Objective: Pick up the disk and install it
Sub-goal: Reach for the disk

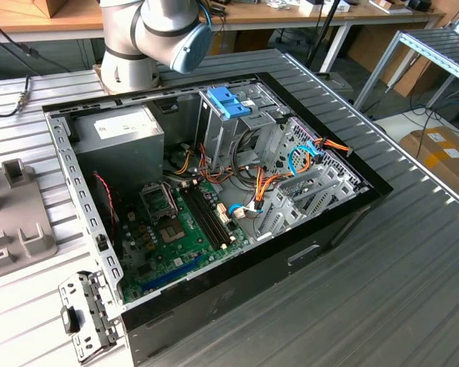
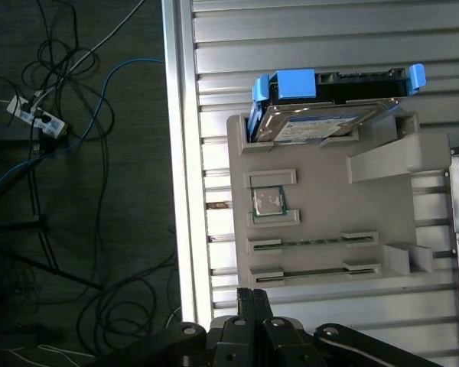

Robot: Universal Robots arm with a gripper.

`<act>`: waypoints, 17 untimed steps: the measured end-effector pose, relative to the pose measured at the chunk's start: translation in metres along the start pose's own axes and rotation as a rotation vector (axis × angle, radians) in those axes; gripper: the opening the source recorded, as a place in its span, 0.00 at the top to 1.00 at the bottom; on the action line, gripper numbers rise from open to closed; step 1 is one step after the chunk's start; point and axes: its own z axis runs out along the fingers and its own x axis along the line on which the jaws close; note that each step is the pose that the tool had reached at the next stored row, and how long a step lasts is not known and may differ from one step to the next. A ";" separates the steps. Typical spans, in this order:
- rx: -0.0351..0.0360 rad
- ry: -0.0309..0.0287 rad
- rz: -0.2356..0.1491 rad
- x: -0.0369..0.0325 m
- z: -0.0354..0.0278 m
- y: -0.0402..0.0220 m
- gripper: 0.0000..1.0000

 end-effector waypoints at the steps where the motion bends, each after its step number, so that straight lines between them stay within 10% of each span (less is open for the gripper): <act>1: -0.0001 -0.0001 0.000 -0.0008 0.0005 0.0000 0.89; 17: -0.0001 -0.0002 0.000 -0.0033 0.0046 0.0003 0.89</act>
